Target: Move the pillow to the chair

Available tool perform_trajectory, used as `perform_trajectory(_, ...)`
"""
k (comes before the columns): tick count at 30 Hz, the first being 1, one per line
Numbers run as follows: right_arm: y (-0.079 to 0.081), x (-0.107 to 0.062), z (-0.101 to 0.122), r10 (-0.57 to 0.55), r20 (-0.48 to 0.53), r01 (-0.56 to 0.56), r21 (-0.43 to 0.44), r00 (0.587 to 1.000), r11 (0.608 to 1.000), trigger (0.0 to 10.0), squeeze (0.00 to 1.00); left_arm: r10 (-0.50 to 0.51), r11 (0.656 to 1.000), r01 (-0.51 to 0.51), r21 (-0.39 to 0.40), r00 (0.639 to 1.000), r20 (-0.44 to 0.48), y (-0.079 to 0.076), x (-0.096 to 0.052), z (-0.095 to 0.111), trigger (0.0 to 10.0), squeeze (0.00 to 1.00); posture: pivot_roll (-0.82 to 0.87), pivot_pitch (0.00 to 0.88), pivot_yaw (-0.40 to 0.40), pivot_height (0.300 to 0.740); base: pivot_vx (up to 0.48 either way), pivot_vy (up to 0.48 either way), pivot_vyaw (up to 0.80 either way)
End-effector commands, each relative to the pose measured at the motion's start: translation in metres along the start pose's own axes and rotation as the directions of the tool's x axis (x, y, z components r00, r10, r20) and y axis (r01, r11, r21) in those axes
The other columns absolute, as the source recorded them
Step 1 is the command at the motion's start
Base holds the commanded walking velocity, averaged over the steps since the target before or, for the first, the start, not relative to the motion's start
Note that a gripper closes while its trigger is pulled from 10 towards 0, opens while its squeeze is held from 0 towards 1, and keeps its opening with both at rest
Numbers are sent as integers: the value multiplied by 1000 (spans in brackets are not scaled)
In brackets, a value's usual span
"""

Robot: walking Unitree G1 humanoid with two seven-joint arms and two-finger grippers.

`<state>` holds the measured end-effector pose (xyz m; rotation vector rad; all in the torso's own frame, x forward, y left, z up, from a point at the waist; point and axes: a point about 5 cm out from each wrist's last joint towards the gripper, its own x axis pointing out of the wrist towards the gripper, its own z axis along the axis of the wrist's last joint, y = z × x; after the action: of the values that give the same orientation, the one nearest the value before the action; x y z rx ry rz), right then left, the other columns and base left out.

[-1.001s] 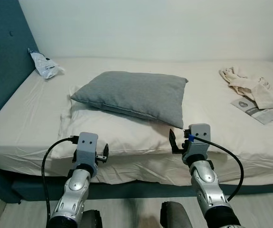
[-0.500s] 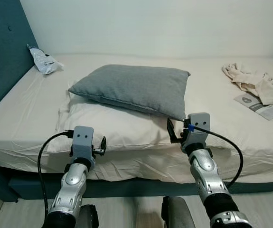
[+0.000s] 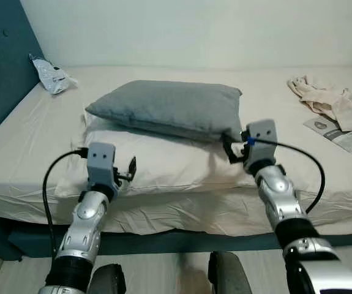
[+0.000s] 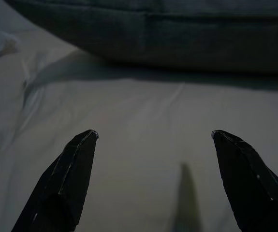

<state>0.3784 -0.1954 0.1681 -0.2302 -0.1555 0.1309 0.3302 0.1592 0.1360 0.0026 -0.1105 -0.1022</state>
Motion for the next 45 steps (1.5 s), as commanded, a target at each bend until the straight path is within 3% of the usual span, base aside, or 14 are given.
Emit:
perform_trajectory(1,3,3,3,22,-2,-22,15,1000,1000,10000,0,9,1000,-9,-3,1000,-4,8,1,4,10000,0,27,116,-7,553,0,0,0)
perform_trajectory(4,8,2,11,5,63,-9,64,998,998,10000,0,12,999,-11,-43,1000,6,10,1,8,10000,0,28,120,-8,553,0,0,0)
perform_trajectory(10,19,-2,5,21,69,-25,59,997,998,10000,0,-37,997,38,-66,999,19,3,3,15,10000,0,30,117,2,553,0,0,0)
perform_trajectory(14,28,-7,0,83,67,-82,-19,994,996,10000,0,-16,991,21,-132,999,35,2,6,22,10000,0,22,111,14,553,0,0,0)
perform_trajectory(18,22,-10,-10,64,21,-63,-41,998,997,10000,0,-32,990,37,-135,999,40,-2,8,26,10000,0,22,112,15,553,0,0,0)
perform_trajectory(24,7,-13,-25,-38,-49,45,146,998,988,10000,0,-26,987,32,-157,999,40,-7,7,26,10000,0,28,111,22,553,0,0,0)
perform_trajectory(29,10,-13,-30,-26,-84,40,161,996,986,10000,0,-80,989,86,-119,995,51,-20,2,27,10000,0,33,112,24,553,0,0,0)
perform_trajectory(35,13,-10,-32,-7,-100,28,208,995,978,10000,0,-78,993,82,-91,996,47,-19,1,25,10000,0,36,110,24,553,0,0,0)
perform_trajectory(36,14,-8,-31,-2,-104,27,243,995,970,4039,0,-69,994,73,-81,997,47,-17,1,25,10000,0,36,110,24,553,0,0,0)
perform_trajectory(37,13,-8,-32,-3,-108,31,257,994,966,353,0,-59,995,63,-78,997,47,-16,1,26,10000,0,39,103,21,553,0,0,0)
perform_trajectory(38,13,-7,-32,-3,-112,34,271,994,962,0,0,-41,996,45,-74,998,50,-14,1,26,10000,0,38,103,21,553,0,0,0)
perform_trajectory(45,15,-4,-35,13,-159,50,388,987,920,0,0,-21,998,25,-62,998,57,-11,0,28,10000,0,39,93,19,553,0,0,0)
